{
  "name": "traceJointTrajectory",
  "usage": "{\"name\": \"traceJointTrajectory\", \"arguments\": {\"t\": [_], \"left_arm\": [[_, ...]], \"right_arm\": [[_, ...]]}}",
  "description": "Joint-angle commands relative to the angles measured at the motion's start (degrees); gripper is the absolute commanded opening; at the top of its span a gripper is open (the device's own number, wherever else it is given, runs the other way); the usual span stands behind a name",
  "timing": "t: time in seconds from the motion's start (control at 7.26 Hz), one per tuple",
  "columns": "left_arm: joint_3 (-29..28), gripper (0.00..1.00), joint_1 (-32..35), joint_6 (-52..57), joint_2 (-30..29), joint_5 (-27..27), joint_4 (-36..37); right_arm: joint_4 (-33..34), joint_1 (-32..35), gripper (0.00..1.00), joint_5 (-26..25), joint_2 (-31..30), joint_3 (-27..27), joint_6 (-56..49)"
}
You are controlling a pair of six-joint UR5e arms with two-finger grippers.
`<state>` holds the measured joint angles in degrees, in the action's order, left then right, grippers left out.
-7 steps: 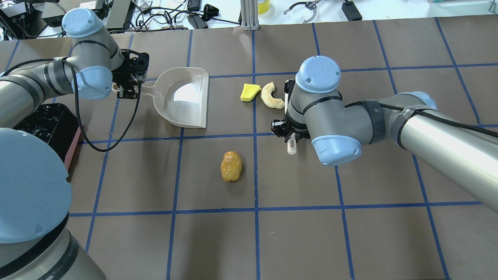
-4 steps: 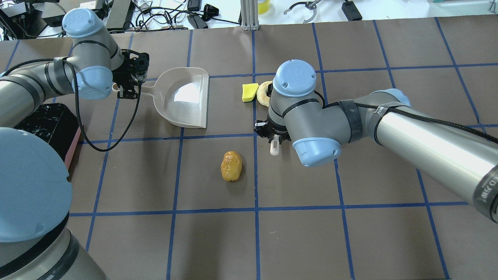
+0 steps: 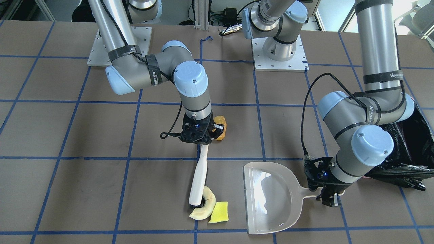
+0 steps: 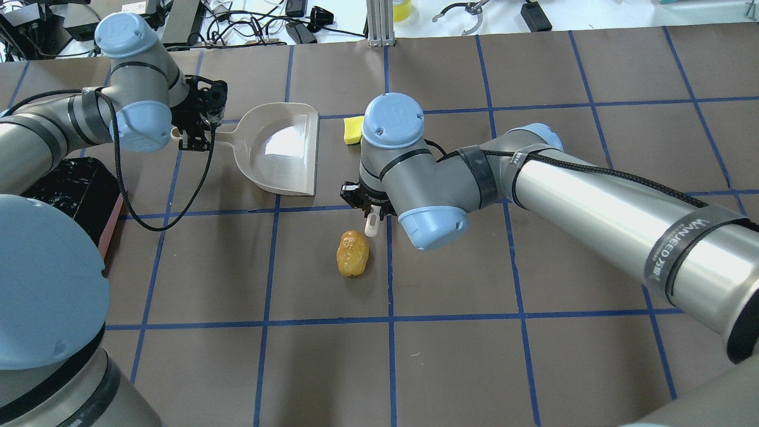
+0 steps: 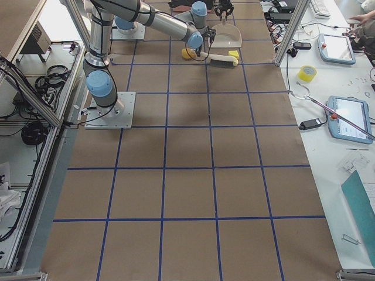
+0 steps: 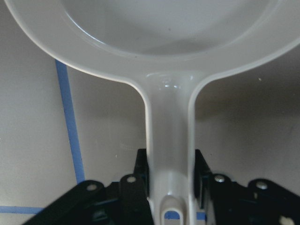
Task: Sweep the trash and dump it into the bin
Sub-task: 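Sweep the sponge and apple slice with the brush toward the dustpan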
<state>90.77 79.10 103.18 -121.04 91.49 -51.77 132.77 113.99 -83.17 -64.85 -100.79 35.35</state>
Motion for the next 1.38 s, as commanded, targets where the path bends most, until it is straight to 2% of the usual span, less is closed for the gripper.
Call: {"name": "traceJointTrajectory", "arguments": {"t": [0.0,0.55,0.69,1.24], "left_arm": [[0.0,0.32,0.0,0.0,0.0,0.0,0.0],[0.0,0.32,0.0,0.0,0.0,0.0,0.0],[0.0,0.32,0.0,0.0,0.0,0.0,0.0],[0.0,0.32,0.0,0.0,0.0,0.0,0.0]], "right_arm": [[0.1,2.4,0.00,2.4,2.7,4.9,3.1],[0.1,8.2,0.00,3.3,8.8,13.3,7.8],[0.1,9.6,0.00,4.9,9.8,15.3,10.4],[0.0,13.6,0.00,5.6,11.9,20.5,18.2]]}}
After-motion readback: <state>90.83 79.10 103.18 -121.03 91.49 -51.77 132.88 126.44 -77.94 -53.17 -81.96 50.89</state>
